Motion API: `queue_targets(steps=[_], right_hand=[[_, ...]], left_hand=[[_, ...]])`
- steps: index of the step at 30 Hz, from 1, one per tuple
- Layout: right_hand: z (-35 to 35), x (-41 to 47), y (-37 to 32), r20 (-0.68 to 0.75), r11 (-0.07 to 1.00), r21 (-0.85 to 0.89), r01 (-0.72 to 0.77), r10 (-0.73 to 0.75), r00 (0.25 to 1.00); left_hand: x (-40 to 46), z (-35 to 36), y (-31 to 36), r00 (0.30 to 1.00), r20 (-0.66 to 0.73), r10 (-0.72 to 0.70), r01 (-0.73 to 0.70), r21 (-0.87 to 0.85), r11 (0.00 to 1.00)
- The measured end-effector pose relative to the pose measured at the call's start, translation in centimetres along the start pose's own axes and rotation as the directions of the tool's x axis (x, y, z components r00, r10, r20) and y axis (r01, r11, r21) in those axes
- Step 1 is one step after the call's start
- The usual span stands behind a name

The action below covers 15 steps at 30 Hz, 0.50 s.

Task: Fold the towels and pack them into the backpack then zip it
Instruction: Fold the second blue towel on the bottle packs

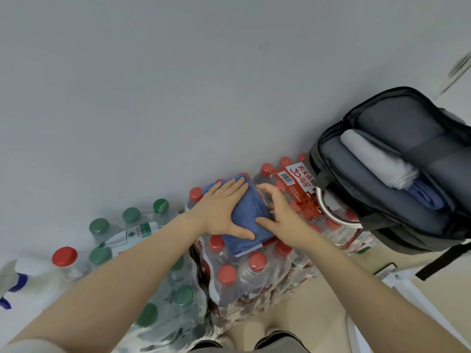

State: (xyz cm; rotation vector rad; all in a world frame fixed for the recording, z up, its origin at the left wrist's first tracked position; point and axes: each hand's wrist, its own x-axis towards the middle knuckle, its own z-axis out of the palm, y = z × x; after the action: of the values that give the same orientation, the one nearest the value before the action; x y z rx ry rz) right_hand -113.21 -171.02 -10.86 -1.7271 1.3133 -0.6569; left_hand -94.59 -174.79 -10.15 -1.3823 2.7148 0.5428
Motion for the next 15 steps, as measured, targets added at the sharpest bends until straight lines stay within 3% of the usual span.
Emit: queue_targets(steps=[4, 9, 12, 15], right_hand=[[0.5, -0.7, 0.4, -0.026, 1.000, 0.005, -0.031, 0.031, 0.999], [0.4, 0.2, -1.0, -0.072, 0.984, 0.022, -0.176, 0.177, 0.982], [0.0, 0.9, -1.2, -0.029, 0.903, 0.256, -0.345, 0.364, 0.931], [-1.6, 1.3, -2.3, 0.054, 0.724, 0.561, -0.401, 0.451, 0.891]], left_hand=[[0.7, 0.3, -0.5, 0.999, 0.031, 0.027, -0.030, 0.092, 0.995], [-0.2, 0.5, -1.0, 0.992, -0.103, 0.074, -0.085, -0.107, 0.991], [-1.5, 0.3, -0.3, 0.962, -0.234, 0.137, -0.180, -0.172, 0.968], [-3.4, -0.4, 0.7, 0.923, -0.361, 0.137, -0.253, -0.297, 0.921]])
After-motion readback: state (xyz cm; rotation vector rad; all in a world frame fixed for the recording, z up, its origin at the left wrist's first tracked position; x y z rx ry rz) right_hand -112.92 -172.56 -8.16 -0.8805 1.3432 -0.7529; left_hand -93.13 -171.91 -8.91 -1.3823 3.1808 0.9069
